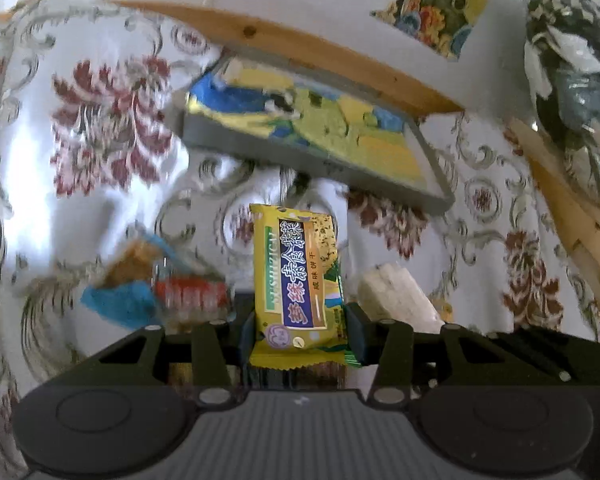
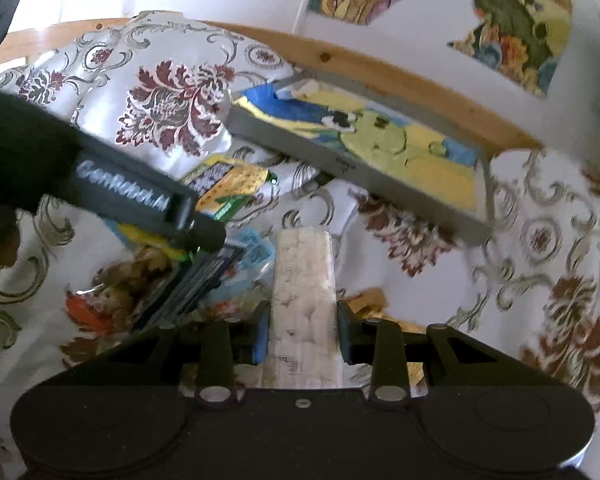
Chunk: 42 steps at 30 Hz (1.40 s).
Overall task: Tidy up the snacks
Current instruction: 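Carry the yellow wafer pack with the left tool while the right tool carries the rice-cake bar into the tray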
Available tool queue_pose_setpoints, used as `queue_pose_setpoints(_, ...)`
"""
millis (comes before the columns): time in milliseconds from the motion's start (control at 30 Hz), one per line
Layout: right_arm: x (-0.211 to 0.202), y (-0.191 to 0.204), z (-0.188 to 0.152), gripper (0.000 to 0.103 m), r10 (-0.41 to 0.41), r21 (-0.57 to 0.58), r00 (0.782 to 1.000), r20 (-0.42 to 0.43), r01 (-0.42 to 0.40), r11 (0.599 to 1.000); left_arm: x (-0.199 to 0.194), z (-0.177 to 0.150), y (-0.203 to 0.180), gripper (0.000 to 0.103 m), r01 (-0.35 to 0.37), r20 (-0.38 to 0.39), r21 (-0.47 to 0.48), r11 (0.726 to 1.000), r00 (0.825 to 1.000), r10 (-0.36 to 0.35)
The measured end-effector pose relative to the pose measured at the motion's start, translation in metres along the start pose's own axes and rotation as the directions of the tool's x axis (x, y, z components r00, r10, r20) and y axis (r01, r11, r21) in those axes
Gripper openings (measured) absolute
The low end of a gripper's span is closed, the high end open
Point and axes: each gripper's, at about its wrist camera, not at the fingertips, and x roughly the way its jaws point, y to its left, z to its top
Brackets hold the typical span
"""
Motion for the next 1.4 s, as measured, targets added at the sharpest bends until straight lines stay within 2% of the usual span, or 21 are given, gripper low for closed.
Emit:
queue_pose_setpoints(167,0.003,-0.007,0.012,0.035,-0.034,-0.023,0.998,0.058,0.036,0.999,0.007,0.022,-0.003,0.05,0.005,0.106,-0.005,1.0,0.994,-0.004)
queue_pose_setpoints(367,0.02,-0.027,0.039,0.035,-0.058,-0.079,0.987,0.147,0.07,0.994,0.021,0.056,-0.011,0.05,0.005,0.207,0.004,1.0,0.978,-0.005)
queue_pose_setpoints(633,0.065,-0.07,0.086,0.035,-0.094,-0.067,0.961,0.262,0.115,0.991,0.062,0.109,-0.008,0.05,0.012,0.266,0.002,1.0,0.964,-0.012)
queue_pose_setpoints(833,0.106,-0.107,0.113,0.035,-0.123,0.0,0.952,0.282,0.128,0.992,0.11,0.139,-0.011,0.05,0.007,0.244,-0.028,1.0,0.97,0.0)
queue_pose_setpoints(1000,0.134,-0.128,0.119,0.035,-0.133,0.045,0.962,0.238,0.126,0.991,0.145,0.153,-0.015,0.05,-0.003,0.198,-0.044,0.999,0.98,0.012)
queue_pose_setpoints(1200,0.158,-0.142,0.115,0.035,-0.127,0.087,0.974,0.185,0.113,0.99,0.173,0.156,-0.019,0.05,-0.056,0.131,-0.043,0.998,0.99,0.061)
queue_pose_setpoints(1400,0.165,-0.145,0.117,0.035,-0.13,0.075,0.974,0.186,0.117,0.99,0.19,0.153,-0.021,0.05,-0.086,0.075,-0.049,0.995,0.993,0.089)
